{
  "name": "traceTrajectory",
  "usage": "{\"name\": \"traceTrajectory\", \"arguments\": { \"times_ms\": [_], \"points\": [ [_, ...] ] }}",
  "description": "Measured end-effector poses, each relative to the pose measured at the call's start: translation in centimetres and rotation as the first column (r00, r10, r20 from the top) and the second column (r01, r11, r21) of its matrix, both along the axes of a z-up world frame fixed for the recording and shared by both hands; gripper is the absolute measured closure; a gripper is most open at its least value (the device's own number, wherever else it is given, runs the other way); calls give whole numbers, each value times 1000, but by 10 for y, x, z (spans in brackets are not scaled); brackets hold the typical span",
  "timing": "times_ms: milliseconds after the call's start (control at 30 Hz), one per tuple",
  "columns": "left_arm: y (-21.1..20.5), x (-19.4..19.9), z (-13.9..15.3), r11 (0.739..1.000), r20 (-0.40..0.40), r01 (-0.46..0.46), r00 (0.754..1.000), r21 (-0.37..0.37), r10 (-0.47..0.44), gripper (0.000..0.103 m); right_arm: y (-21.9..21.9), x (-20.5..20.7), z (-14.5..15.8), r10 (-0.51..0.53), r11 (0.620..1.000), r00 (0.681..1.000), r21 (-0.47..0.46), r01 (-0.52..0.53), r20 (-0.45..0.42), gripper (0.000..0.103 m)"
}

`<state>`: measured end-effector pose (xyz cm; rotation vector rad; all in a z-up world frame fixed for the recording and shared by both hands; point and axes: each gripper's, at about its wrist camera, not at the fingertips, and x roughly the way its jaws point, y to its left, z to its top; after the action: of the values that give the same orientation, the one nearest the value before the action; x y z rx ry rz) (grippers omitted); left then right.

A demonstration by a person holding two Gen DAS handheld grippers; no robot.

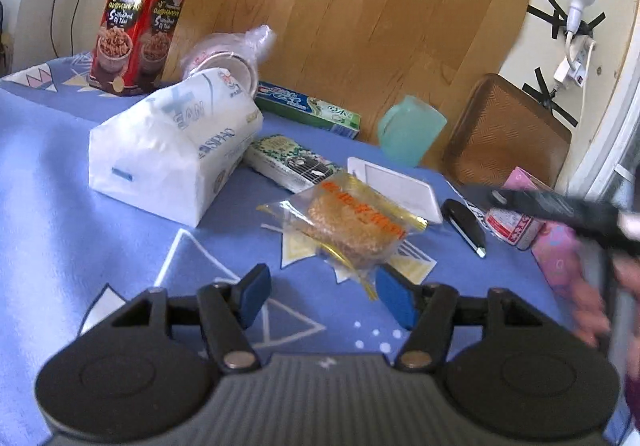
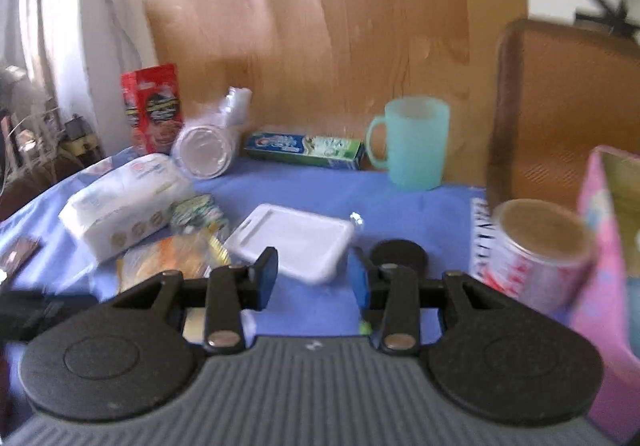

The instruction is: Organize soft objects

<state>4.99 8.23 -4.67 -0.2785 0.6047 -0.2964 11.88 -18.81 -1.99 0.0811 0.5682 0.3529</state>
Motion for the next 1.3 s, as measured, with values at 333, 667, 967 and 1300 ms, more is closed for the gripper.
{"name": "traceTrajectory", "arguments": {
  "times_ms": [333, 667, 967, 1300],
  "points": [
    [5, -2, -4, 999, 9, 19, 1000, -37, -18, 42, -13, 87, -25, 41, 956, 945, 288, 57, -325, 86],
    [8, -4, -4, 997, -1, 21, 1000, -71, -21, 41, -13, -75, 48, 142, 985, 981, -114, -127, 129, 94],
    [-17, -21, 13, 983, -35, 134, 990, -123, -139, 41, -12, -158, -1, 334, 940, 942, -67, -333, 4, 55],
    [-97, -1, 7, 962, -160, 251, 951, -105, -265, 26, -13, -117, -25, 260, 959, 963, -94, -266, -70, 22]
  ]
}}
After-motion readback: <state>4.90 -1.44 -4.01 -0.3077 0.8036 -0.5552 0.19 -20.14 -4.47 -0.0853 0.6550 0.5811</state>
